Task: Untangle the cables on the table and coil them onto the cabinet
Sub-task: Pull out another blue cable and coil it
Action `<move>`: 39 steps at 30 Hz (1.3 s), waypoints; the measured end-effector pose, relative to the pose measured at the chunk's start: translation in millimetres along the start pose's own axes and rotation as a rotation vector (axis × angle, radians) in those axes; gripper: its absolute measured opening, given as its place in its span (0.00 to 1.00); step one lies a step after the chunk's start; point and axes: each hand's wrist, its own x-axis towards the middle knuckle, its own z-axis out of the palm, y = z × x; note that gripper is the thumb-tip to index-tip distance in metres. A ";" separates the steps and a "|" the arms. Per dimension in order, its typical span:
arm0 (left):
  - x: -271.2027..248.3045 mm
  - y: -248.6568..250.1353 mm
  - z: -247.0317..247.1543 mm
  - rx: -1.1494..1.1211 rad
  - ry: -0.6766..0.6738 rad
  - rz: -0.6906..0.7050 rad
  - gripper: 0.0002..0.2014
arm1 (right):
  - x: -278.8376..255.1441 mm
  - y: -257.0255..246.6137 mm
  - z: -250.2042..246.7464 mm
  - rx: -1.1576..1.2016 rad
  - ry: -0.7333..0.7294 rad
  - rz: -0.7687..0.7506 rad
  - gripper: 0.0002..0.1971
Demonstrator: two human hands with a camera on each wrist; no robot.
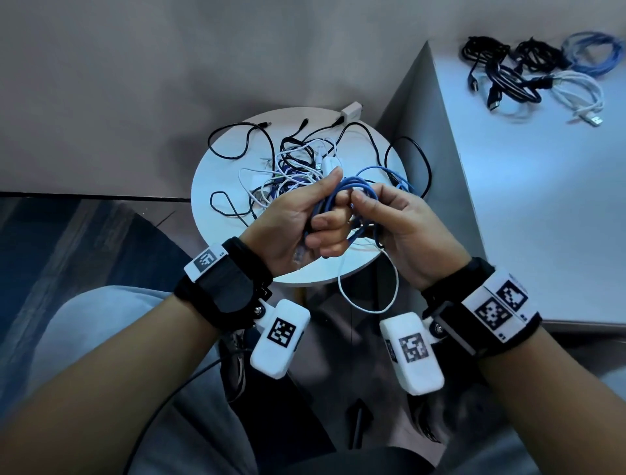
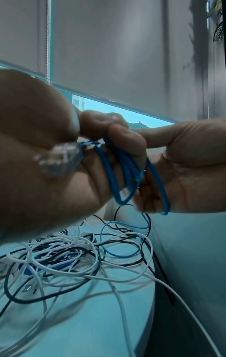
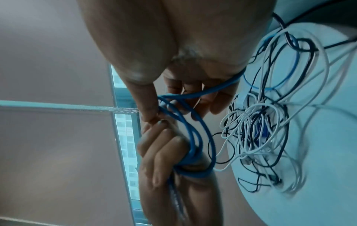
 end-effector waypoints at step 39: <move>-2.6 5.3 -9.6 -0.371 -0.161 0.157 0.19 | -2.1 12.0 -2.3 -0.870 0.123 -0.332 0.16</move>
